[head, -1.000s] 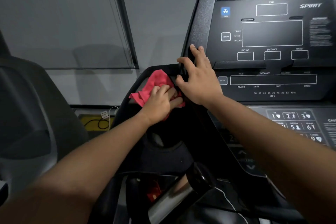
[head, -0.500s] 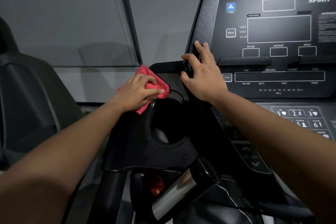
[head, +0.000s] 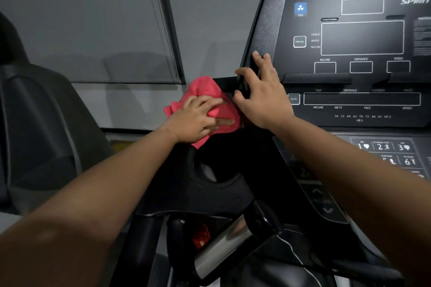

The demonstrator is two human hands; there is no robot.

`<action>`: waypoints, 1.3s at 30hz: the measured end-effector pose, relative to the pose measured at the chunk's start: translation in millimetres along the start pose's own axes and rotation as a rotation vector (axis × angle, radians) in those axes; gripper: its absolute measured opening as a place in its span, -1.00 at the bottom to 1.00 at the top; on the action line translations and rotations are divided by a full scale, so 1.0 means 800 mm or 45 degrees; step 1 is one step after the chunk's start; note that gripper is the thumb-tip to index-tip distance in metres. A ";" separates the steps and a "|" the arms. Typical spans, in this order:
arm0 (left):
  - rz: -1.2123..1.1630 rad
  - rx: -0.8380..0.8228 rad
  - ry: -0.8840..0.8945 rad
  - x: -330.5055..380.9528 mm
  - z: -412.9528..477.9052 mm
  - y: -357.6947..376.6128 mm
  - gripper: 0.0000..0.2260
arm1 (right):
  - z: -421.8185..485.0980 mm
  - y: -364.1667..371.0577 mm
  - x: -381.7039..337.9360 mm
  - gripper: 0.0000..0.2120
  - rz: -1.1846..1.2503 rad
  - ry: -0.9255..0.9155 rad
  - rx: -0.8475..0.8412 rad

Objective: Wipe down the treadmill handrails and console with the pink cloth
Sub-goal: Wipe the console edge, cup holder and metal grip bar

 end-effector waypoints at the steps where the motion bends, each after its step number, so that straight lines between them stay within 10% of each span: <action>1: -0.016 0.009 -0.054 -0.004 -0.004 -0.002 -0.68 | 0.000 0.000 0.000 -0.58 0.001 0.003 -0.003; 12: -0.289 -0.022 -1.075 -0.042 -0.120 -0.005 -0.69 | -0.002 -0.001 0.000 -0.57 -0.031 0.014 -0.027; 39: -0.230 -0.244 -1.251 -0.031 -0.107 0.006 -0.66 | -0.004 -0.001 0.000 -0.57 -0.008 0.019 -0.033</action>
Point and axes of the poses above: each hand's wrist, its own z-axis towards the middle knuckle, its own y-axis out of the palm, x = y × z, the point moved 10 cm from there along z, towards the middle knuckle, and after that the axes turned 10 degrees about x, right-handed, at the moved point
